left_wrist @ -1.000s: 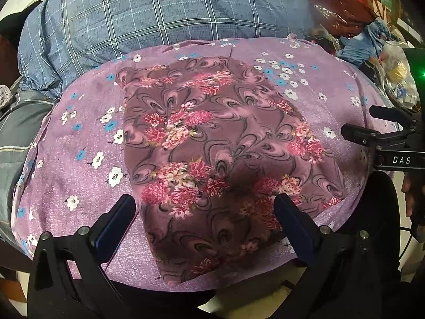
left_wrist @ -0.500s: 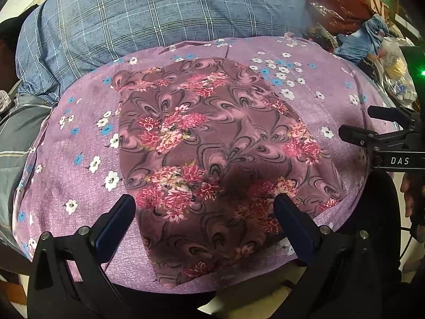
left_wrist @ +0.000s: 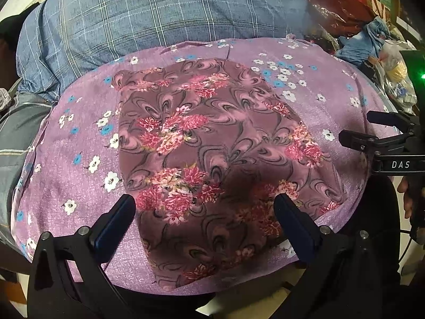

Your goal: Fold small clothes

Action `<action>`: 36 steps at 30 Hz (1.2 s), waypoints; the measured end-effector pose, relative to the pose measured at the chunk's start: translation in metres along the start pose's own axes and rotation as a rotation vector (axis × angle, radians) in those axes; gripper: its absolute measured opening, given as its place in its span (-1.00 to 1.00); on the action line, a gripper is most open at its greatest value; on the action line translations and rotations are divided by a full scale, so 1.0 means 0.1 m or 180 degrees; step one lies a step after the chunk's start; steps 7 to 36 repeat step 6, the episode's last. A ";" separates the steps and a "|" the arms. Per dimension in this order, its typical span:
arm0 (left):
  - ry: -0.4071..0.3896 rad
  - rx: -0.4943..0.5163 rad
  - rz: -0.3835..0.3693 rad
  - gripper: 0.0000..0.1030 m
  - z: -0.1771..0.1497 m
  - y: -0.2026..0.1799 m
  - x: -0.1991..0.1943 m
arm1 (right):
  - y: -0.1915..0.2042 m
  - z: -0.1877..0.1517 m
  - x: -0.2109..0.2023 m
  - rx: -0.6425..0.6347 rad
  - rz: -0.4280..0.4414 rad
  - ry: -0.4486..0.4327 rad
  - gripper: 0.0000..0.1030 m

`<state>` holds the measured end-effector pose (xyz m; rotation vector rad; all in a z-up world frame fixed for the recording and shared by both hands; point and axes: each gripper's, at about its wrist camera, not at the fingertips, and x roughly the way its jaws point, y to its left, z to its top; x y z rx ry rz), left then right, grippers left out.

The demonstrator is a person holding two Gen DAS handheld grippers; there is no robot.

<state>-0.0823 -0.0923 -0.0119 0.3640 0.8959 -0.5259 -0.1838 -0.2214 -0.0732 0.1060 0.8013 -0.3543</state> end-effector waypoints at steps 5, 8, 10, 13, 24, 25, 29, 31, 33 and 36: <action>0.0023 0.0005 0.0034 1.00 -0.01 -0.01 0.02 | 0.00 0.00 -0.02 -0.0013 -0.0046 -0.0004 1.00; 0.0020 0.0010 0.0045 1.00 -0.01 -0.01 0.02 | 0.00 0.00 -0.03 -0.0021 -0.0061 -0.0014 1.00; 0.0020 0.0010 0.0045 1.00 -0.01 -0.01 0.02 | 0.00 0.00 -0.03 -0.0021 -0.0061 -0.0014 1.00; 0.0020 0.0010 0.0045 1.00 -0.01 -0.01 0.02 | 0.00 0.00 -0.03 -0.0021 -0.0061 -0.0014 1.00; 0.0020 0.0010 0.0045 1.00 -0.01 -0.01 0.02 | 0.00 0.00 -0.03 -0.0021 -0.0061 -0.0014 1.00; 0.0020 0.0010 0.0045 1.00 -0.01 -0.01 0.02 | 0.00 0.00 -0.03 -0.0021 -0.0061 -0.0014 1.00; 0.0020 0.0010 0.0045 1.00 -0.01 -0.01 0.02 | 0.00 0.00 -0.03 -0.0021 -0.0061 -0.0014 1.00; 0.0020 0.0010 0.0045 1.00 -0.01 -0.01 0.02 | 0.00 0.00 -0.03 -0.0021 -0.0061 -0.0014 1.00; 0.0020 0.0010 0.0045 1.00 -0.01 -0.01 0.02 | 0.00 0.00 -0.03 -0.0021 -0.0061 -0.0014 1.00; 0.0020 0.0010 0.0045 1.00 -0.01 -0.01 0.02 | 0.00 0.00 -0.03 -0.0021 -0.0061 -0.0014 1.00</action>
